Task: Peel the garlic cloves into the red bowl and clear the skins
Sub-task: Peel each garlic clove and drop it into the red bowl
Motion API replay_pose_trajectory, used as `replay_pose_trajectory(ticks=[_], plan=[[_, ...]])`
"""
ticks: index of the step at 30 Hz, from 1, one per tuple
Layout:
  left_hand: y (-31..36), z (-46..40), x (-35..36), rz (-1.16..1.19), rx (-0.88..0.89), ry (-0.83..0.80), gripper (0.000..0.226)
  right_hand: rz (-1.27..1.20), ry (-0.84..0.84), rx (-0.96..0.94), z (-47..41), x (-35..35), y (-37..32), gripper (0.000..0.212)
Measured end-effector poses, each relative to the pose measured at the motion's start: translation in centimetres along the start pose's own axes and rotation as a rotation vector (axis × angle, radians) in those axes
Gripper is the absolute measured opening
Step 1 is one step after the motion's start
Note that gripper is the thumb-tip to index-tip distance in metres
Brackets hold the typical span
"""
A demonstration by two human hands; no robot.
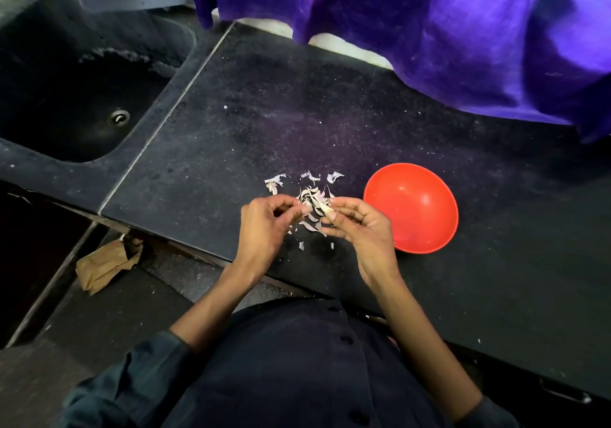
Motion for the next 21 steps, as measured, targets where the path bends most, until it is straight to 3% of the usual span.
replay_pose_trajectory(ticks=[4, 9, 21], plan=[[-0.5, -0.4, 0.7, 0.077, -0.007, -0.047, 0.023, 0.029, 0.004, 0.005, 0.0, 0.1, 0.0, 0.022], [0.2, -0.5, 2.2, 0.39, -0.023, -0.142, 0.034, 0.098, -0.037, 0.008, 0.1, 0.7, -0.2, 0.021], [-0.6, -0.1, 2.0, 0.583, -0.059, -0.031, 0.03, 0.15, -0.042, -0.03, 0.0, 1.2, -0.5, 0.016]])
Point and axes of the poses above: each hand's wrist, its own z-axis away from the middle knuckle, its own x-axis out of the palm, y = z × x, the point moved 10 cm from there along -z, towards the middle knuckle, and after that the axes turned 13 degrees about -y, right-handed, at the moved point
